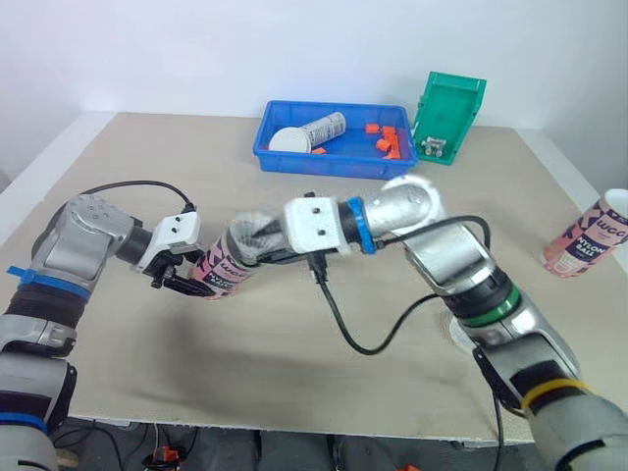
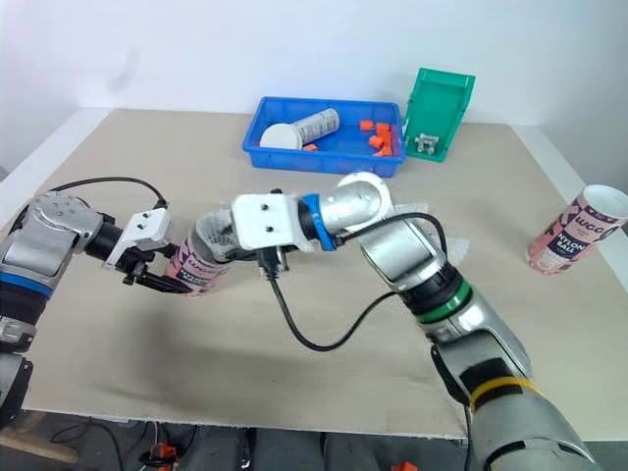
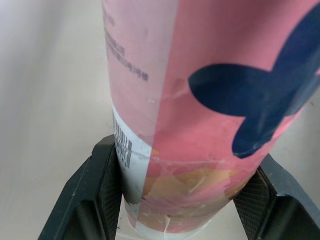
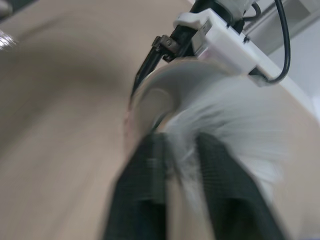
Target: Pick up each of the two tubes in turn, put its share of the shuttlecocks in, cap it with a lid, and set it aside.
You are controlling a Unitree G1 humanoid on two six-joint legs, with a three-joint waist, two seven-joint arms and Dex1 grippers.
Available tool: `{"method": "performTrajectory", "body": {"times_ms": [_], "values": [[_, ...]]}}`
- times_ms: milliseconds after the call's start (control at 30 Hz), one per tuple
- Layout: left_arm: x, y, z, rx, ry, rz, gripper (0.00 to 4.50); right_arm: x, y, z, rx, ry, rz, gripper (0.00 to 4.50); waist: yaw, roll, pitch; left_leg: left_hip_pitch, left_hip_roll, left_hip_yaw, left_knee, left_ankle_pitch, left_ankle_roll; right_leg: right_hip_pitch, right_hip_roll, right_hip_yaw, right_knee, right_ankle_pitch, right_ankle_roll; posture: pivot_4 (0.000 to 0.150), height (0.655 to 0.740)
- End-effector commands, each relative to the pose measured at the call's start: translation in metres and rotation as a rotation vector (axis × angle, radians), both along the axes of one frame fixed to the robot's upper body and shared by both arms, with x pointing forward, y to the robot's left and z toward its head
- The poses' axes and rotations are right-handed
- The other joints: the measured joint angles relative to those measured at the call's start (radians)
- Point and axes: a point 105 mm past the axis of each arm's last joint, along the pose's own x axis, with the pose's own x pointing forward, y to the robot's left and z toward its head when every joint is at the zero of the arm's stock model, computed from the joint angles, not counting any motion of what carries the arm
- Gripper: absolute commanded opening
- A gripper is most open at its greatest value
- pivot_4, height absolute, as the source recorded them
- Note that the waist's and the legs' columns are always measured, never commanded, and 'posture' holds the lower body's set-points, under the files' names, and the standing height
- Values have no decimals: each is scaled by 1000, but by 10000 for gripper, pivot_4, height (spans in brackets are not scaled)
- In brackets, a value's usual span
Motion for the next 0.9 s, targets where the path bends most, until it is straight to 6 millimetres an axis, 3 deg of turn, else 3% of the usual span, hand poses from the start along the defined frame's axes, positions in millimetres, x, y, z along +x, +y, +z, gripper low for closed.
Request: {"method": "performTrajectory", "body": {"times_ms": [33,167,267,367,500,600,767,900], "values": [[-7,-7,-19,7,73,-23,26272,-10,-6,24,68,70,44,31223,2,0,0,0,0,0,0,0,0,0,0,0,0,0,0,1500,7079],[-8,-8,-19,-1,75,-26,26272,-11,-29,43,177,135,25,31223,5,0,0,-1,-1,0,0,0,0,0,-2,0,-1,-1,1,1500,7079],[-8,-9,-18,-15,71,-26,26272,-4,-66,44,279,209,-90,31223,12,-1,0,-1,-1,-1,0,0,0,1,-2,-1,-1,-2,1,1500,7079],[-11,-8,-20,-27,76,-21,26272,1,-134,14,386,293,-391,31223,22,-3,-2,-2,-2,-2,-1,0,0,2,-3,-2,-2,-3,1,1500,7079],[-13,-7,-22,-32,79,-17,26272,5,-203,-16,470,304,-768,31223,15,1,-3,-3,-3,1,-1,-4,-1,2,-6,-3,-1,-4,3,1500,7079],[-13,-8,-23,-35,82,-19,26272,-6,-244,-26,570,326,-942,31223,14,6,-4,-2,-3,1,-1,-4,0,2,-5,-3,-1,-7,6,1500,7079],[-10,-12,-22,-37,74,-32,26272,-33,-283,-41,629,382,-1077,31223,13,6,-4,0,-4,0,-1,-4,0,5,-5,-2,-1,-8,5,1500,7079],[-6,-14,-20,-45,66,-37,26272,-43,-298,-55,617,432,-1138,31223,12,6,-5,1,-5,1,1,-4,0,7,-5,-1,-2,-9,4,1500,7079]]}}
